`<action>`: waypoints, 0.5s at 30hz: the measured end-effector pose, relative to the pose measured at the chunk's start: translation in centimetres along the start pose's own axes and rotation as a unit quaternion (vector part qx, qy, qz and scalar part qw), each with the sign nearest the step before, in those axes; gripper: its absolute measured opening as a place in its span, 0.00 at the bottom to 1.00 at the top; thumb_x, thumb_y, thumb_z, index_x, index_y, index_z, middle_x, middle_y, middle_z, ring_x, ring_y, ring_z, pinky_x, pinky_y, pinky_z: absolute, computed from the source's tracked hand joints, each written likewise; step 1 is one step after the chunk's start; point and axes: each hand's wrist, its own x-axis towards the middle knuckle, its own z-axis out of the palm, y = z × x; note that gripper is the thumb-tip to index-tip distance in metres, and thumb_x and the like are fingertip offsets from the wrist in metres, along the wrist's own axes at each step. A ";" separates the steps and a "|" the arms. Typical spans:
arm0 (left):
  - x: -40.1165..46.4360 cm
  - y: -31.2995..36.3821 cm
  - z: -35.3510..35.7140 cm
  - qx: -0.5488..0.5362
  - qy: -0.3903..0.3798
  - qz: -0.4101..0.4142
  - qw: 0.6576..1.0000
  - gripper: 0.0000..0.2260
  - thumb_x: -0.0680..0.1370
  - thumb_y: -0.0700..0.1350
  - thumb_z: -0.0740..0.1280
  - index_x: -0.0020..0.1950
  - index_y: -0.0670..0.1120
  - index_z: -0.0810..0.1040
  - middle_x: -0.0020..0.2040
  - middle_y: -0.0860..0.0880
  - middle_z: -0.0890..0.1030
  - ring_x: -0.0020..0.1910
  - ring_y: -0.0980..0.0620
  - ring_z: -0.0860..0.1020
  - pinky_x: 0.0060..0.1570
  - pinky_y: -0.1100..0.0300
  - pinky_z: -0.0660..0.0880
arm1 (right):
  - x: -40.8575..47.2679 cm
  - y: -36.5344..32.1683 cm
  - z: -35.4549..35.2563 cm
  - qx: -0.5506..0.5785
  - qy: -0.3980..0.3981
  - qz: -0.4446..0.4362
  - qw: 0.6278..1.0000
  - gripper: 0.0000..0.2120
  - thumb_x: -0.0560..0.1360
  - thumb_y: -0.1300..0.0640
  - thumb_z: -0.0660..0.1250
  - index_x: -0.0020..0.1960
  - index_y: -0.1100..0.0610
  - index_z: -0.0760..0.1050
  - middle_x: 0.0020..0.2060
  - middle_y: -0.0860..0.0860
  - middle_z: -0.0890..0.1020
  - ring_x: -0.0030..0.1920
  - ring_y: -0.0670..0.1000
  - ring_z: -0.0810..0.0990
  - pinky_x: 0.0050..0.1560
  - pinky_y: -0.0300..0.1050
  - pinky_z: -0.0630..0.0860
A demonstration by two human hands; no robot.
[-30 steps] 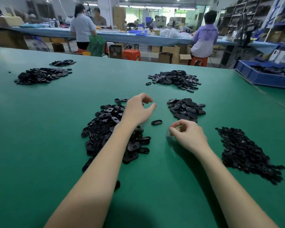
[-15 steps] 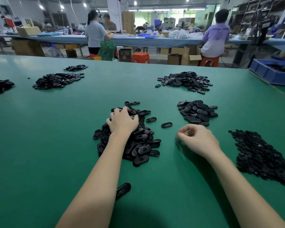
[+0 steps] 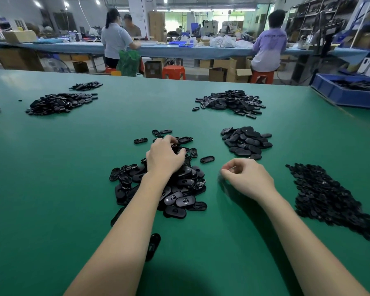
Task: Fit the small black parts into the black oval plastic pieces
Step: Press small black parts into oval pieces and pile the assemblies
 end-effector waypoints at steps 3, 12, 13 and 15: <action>0.1 0.0 -0.2 0.008 0.018 -0.011 1.000 0.10 0.76 0.52 0.69 0.56 0.52 0.81 0.59 0.49 0.79 0.62 0.46 0.75 0.62 0.51 0.69 | 0.0 0.1 0.0 0.002 0.001 0.002 1.000 0.03 0.73 0.43 0.68 0.43 0.40 0.79 0.38 0.34 0.81 0.42 0.34 0.76 0.36 0.36 0.66; 0.2 0.6 -0.4 -0.017 0.049 0.011 0.999 0.04 0.76 0.49 0.69 0.47 0.55 0.85 0.60 0.52 0.79 0.64 0.47 0.73 0.61 0.52 0.68 | -0.1 0.0 -0.1 0.004 -0.001 0.004 1.000 0.04 0.73 0.43 0.68 0.43 0.40 0.80 0.38 0.34 0.81 0.43 0.36 0.76 0.38 0.37 0.66; 0.2 0.8 -0.5 -0.026 0.051 0.013 0.998 0.04 0.76 0.49 0.70 0.46 0.55 0.85 0.60 0.53 0.80 0.64 0.47 0.73 0.60 0.52 0.68 | -0.1 0.0 -0.1 0.004 -0.002 0.004 1.000 0.04 0.73 0.43 0.68 0.43 0.41 0.80 0.38 0.34 0.81 0.43 0.36 0.77 0.39 0.38 0.67; 0.4 1.1 -0.8 -0.039 0.055 0.012 0.998 0.04 0.75 0.50 0.70 0.45 0.56 0.85 0.56 0.53 0.82 0.62 0.48 0.74 0.59 0.53 0.70 | -0.1 0.0 -0.1 0.005 -0.004 0.004 1.000 0.04 0.74 0.43 0.68 0.43 0.41 0.80 0.38 0.35 0.81 0.43 0.37 0.77 0.40 0.39 0.68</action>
